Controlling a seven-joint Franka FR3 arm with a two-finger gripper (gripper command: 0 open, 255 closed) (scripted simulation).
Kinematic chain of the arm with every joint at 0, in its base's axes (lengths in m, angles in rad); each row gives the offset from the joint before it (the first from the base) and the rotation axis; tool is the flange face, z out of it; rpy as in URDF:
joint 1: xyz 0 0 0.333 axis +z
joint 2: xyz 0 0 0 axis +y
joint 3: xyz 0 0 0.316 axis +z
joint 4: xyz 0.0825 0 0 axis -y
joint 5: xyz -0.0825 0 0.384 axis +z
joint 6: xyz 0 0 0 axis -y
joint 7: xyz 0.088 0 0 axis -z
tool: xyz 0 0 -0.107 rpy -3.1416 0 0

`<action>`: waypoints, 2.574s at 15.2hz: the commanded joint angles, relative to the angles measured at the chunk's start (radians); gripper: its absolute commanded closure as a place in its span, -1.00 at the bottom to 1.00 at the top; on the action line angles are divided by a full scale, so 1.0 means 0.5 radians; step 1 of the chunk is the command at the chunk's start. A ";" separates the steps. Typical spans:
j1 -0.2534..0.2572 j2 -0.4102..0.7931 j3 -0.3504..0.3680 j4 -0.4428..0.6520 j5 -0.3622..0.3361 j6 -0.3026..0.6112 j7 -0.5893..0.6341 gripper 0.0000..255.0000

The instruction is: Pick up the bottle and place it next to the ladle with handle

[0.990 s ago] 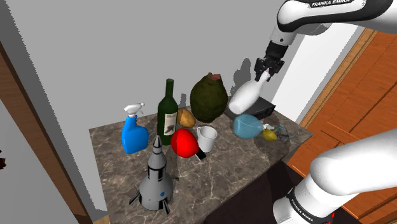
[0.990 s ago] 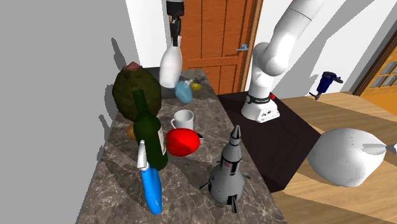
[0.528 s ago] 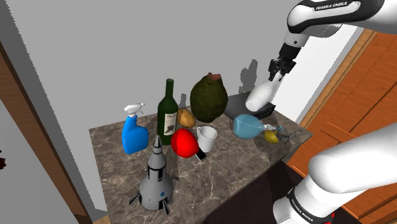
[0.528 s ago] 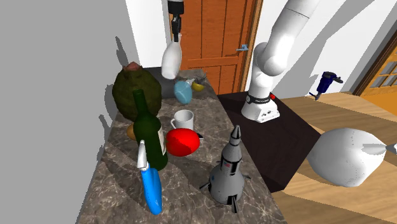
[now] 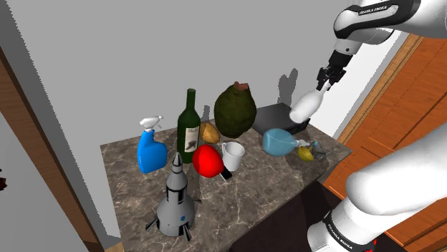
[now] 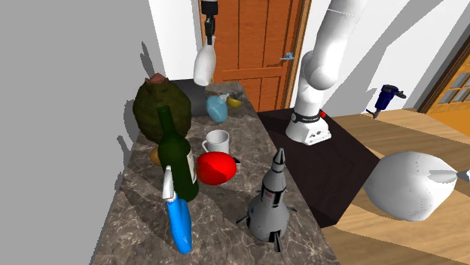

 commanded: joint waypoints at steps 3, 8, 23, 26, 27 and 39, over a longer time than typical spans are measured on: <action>-0.064 0.223 -0.127 0.249 0.077 -0.037 -0.221 1.00; -0.181 0.531 -0.255 0.587 0.223 -0.103 -0.495 1.00; -0.392 0.962 -0.328 0.865 0.456 -0.018 -0.806 1.00; -0.388 0.969 -0.324 0.793 0.462 0.060 -0.813 1.00; -0.387 0.972 -0.323 0.770 0.465 0.086 -0.816 1.00; -0.384 1.017 -0.311 0.600 0.500 0.293 -0.845 1.00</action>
